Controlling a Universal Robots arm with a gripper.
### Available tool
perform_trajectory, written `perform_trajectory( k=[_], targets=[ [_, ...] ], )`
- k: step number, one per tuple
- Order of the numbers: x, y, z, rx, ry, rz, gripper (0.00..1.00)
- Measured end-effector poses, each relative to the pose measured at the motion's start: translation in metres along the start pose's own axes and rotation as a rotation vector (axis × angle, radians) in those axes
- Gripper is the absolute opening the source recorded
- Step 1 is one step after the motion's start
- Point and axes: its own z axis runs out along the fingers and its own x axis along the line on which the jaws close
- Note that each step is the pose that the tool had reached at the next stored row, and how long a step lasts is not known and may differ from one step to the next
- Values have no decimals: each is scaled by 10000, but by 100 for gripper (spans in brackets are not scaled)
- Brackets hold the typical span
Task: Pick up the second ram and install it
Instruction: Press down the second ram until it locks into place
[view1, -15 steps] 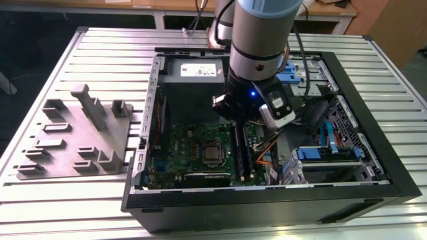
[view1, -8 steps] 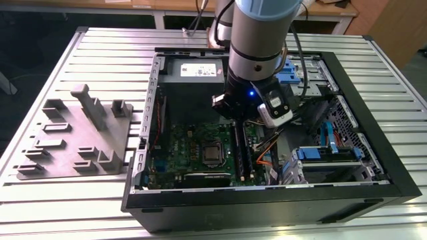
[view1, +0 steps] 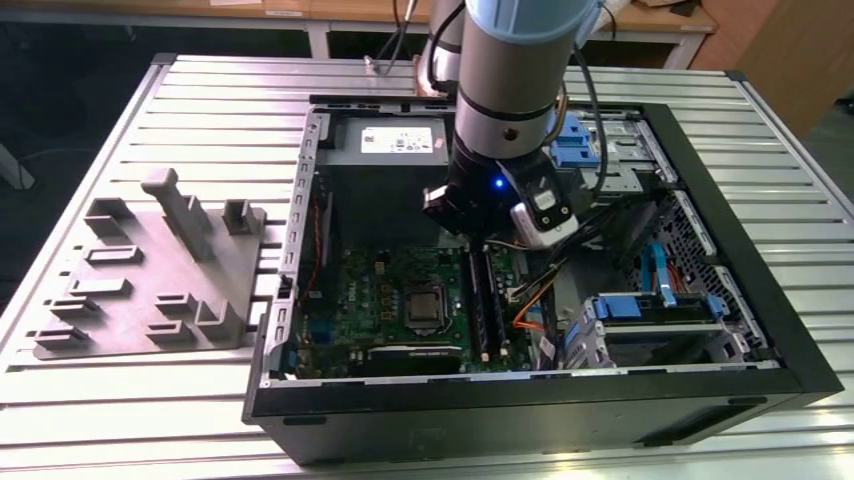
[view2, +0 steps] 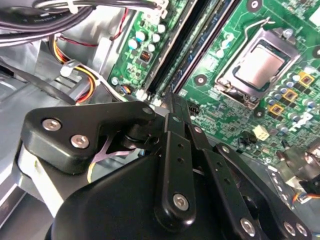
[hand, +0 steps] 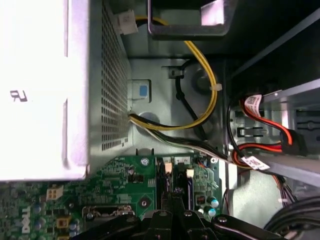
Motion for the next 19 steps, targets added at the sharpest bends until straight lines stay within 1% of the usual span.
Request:
perform_trajectory(
  k=[2,8,10,12,13,15,19],
  targets=[
    [1,4,26,0,1,-1,10],
    [2,4,34,3,-1,0,10],
    [3,2,49,50,-1,-2,10],
    [3,4,60,141,-4,-3,10],
    [4,12,68,164,-4,-5,10],
    [5,39,78,180,-5,-6,10],
    [6,75,91,180,-6,-6,10]
  ],
)
